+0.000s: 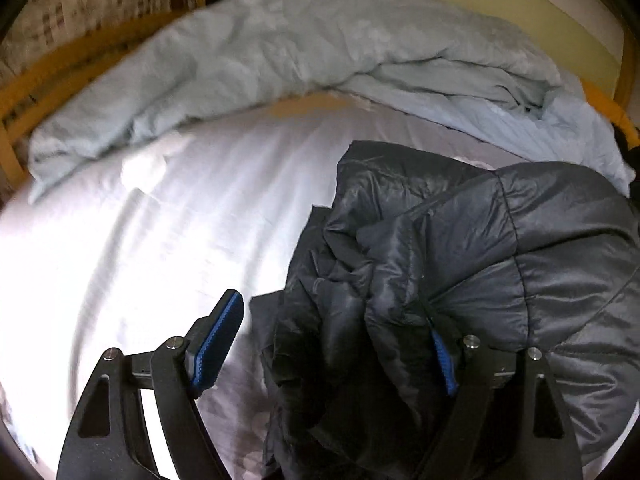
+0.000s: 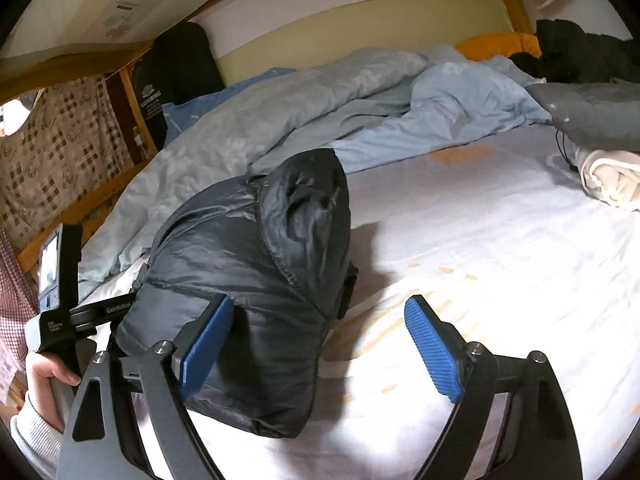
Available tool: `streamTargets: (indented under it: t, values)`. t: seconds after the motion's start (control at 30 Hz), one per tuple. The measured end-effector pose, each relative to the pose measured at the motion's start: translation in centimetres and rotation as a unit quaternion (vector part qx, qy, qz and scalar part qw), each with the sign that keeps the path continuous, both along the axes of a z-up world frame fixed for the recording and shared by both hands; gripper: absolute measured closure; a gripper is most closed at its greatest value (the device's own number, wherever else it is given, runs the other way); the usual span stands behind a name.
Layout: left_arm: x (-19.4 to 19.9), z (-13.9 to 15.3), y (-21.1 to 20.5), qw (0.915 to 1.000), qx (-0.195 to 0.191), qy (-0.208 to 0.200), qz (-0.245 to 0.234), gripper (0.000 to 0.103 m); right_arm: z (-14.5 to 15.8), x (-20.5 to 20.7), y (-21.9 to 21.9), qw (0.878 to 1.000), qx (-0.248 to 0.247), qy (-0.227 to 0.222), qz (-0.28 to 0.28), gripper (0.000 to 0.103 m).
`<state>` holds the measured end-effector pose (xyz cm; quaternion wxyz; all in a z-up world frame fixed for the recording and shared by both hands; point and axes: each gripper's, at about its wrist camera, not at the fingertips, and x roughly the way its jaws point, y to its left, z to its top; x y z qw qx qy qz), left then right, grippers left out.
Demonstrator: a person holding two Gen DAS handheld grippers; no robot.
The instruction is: Fold large clothes
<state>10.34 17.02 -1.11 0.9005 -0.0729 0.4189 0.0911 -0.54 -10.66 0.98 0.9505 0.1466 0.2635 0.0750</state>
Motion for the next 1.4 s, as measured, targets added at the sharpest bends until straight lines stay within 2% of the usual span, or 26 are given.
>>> streamTargets:
  t: [0.07, 0.13, 0.17, 0.2, 0.23, 0.27, 0.33, 0.47, 0.53, 0.67, 0.73, 0.8, 0.83, 0.87, 0.9, 0.93, 0.97, 1.03, 1.1, 1.17, 1.4]
  values:
    - [-0.1, 0.3, 0.0, 1.0000, -0.005, 0.000, -0.004, 0.022, -0.2, 0.2, -0.2, 1.000, 0.002, 0.003, 0.002, 0.014]
    - [-0.5, 1.0, 0.5, 0.9989, -0.035, -0.005, -0.030, 0.022, -0.2, 0.1, -0.2, 1.000, -0.005, 0.004, 0.002, 0.014]
    - [-0.6, 1.4, 1.2, 0.9967, -0.068, -0.005, -0.043, 0.022, -0.1, 0.0, -0.1, 1.000, -0.011, 0.002, 0.002, 0.014]
    - [-0.8, 1.6, 2.2, 0.9914, -0.119, -0.002, -0.055, 0.021, 0.1, -0.1, -0.1, 1.000, -0.022, -0.003, 0.006, 0.014]
    - [-1.1, 1.5, 3.3, 0.9825, -0.175, 0.002, -0.064, 0.021, 0.3, -0.3, 0.0, 0.999, -0.031, -0.008, 0.007, 0.014]
    - [-1.4, 1.2, 4.2, 0.9742, -0.215, 0.007, -0.067, 0.020, 0.6, -0.4, 0.0, 0.999, -0.038, -0.013, 0.007, 0.014]
    - [-1.9, 0.7, 4.8, 0.9686, -0.241, 0.015, -0.059, 0.015, 1.2, -0.7, -0.2, 0.998, -0.049, -0.026, 0.003, 0.014]
    - [-2.1, -1.0, 3.3, 0.9693, -0.223, 0.053, -0.089, 0.000, 1.7, -0.9, -0.5, 0.999, -0.024, -0.026, 0.003, 0.014]
    - [-2.1, -2.3, 2.8, 0.9660, -0.228, 0.072, -0.098, 0.000, 1.5, -0.8, -0.5, 1.000, -0.011, -0.017, 0.011, 0.014]
    - [-2.5, -2.1, 1.6, 0.9704, -0.206, 0.074, -0.102, 0.000, 0.4, 0.2, 0.6, 1.000, -0.013, 0.014, 0.020, 0.014]
    - [-2.5, -2.1, 1.1, 0.9673, -0.212, 0.075, -0.116, 0.007, -0.4, 0.6, 1.1, 0.999, -0.007, 0.026, 0.036, 0.014]
    - [-2.5, -2.0, 1.2, 0.9583, -0.247, 0.075, -0.123, 0.034, -1.4, 1.3, 1.4, 0.998, 0.002, 0.050, 0.044, 0.012]
    - [-2.7, -1.8, 1.2, 0.9535, -0.266, 0.070, -0.123, 0.039, -2.2, 1.9, 1.4, 0.996, 0.015, 0.070, 0.048, 0.011]
    - [-2.9, -1.6, 1.1, 0.9538, -0.268, 0.064, -0.119, 0.045, -3.2, 2.6, 1.0, 0.993, 0.046, 0.093, 0.056, 0.011]
    - [-2.9, -1.3, 0.9, 0.9574, -0.257, 0.058, -0.117, 0.047, -3.8, 2.9, 0.7, 0.990, 0.074, 0.107, 0.062, 0.012]
    - [-3.1, -0.6, 0.1, 0.9652, -0.227, 0.053, -0.119, 0.047, -4.5, 3.2, 0.3, 0.985, 0.107, 0.117, 0.071, 0.026]
    - [-3.3, 0.5, -0.8, 0.9738, -0.186, 0.043, -0.123, 0.049, -4.6, 3.3, 0.0, 0.981, 0.129, 0.113, 0.088, 0.034]
    - [-4.1, 2.1, -2.2, 0.9812, -0.135, 0.014, -0.137, 0.054, -4.0, 2.9, 0.6, 0.986, 0.098, 0.101, 0.087, 0.043]
    - [-4.7, 3.2, -3.2, 0.9828, -0.117, -0.009, -0.142, 0.058, -3.4, 2.5, 1.0, 0.990, 0.075, 0.089, 0.084, 0.049]
    - [-5.2, 4.2, -4.1, 0.9827, -0.107, -0.030, -0.148, 0.059, -2.8, 2.3, 0.8, 0.990, 0.080, 0.086, 0.080, 0.053]
    - [-7.3, 6.2, -6.5, 0.9790, -0.082, -0.078, -0.170, 0.058, 1.1, 1.7, -1.4, 0.992, 0.057, 0.063, 0.089, 0.053]
